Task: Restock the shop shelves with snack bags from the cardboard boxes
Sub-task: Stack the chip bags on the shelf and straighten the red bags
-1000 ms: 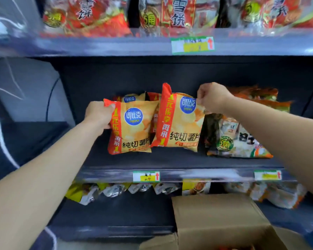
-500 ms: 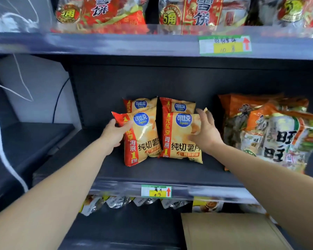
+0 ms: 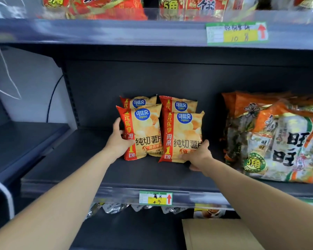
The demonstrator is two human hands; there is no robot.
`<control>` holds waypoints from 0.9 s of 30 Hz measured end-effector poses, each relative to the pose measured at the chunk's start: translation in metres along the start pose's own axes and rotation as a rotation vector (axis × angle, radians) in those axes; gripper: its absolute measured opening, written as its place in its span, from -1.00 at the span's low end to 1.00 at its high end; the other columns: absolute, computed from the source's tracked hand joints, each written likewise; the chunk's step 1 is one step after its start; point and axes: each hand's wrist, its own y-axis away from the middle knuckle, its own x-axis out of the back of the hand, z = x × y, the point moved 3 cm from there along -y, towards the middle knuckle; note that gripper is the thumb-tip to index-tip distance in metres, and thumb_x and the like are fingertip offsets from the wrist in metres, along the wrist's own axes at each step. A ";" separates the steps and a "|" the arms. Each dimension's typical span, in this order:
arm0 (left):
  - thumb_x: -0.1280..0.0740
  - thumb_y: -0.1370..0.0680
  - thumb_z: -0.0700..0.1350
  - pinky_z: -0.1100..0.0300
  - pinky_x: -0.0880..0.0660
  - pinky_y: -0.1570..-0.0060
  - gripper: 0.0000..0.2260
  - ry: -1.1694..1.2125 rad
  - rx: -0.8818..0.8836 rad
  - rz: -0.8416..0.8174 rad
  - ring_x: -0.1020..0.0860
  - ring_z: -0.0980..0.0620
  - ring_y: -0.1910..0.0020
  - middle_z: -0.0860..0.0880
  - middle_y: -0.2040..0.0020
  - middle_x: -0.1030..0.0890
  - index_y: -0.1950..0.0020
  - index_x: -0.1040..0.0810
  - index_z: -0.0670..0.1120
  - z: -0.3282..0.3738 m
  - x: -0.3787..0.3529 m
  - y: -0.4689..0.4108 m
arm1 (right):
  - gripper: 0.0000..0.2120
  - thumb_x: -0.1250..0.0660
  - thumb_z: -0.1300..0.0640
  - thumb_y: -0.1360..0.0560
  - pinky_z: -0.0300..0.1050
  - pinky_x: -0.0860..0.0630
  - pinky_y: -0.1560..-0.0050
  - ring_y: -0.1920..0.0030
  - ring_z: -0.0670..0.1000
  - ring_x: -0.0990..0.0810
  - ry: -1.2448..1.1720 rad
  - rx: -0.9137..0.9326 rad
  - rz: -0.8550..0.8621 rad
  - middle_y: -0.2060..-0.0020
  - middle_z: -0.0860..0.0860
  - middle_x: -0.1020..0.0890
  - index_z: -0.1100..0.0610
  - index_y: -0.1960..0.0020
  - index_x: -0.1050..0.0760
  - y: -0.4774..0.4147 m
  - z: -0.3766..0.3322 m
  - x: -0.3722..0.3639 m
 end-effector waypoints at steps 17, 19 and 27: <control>-0.38 -0.45 -0.35 -0.14 -0.46 -0.24 -0.06 -0.190 -0.125 0.105 -0.41 -0.05 -0.33 -0.02 -0.38 -0.37 -0.48 0.14 0.30 -0.021 -0.007 -0.007 | -0.25 -0.52 0.15 -0.37 0.05 -0.46 -0.25 -0.21 0.16 -0.47 -0.022 0.037 0.064 -0.33 0.16 -0.34 0.16 -0.39 -0.15 -0.007 0.007 -0.004; -0.34 -0.47 -0.38 -0.10 -0.47 -0.22 -0.09 -0.214 -0.131 0.117 -0.40 -0.05 -0.33 -0.02 -0.38 -0.38 -0.49 0.12 0.29 -0.022 0.001 -0.008 | -0.29 -0.51 0.18 -0.38 0.09 -0.47 -0.25 -0.21 0.16 -0.49 -0.023 0.037 0.052 -0.30 0.17 -0.40 0.17 -0.36 -0.16 -0.008 0.006 -0.007; -0.28 -0.54 -0.28 -0.10 -0.50 -0.19 -0.20 -0.259 -0.068 0.120 -0.46 -0.08 -0.28 -0.04 -0.35 -0.43 -0.50 0.12 0.28 -0.026 0.005 -0.006 | -0.28 -0.45 0.14 -0.42 0.06 -0.42 -0.30 -0.26 0.15 -0.45 -0.053 0.047 0.022 -0.34 0.16 -0.36 0.17 -0.42 -0.11 -0.006 0.004 -0.021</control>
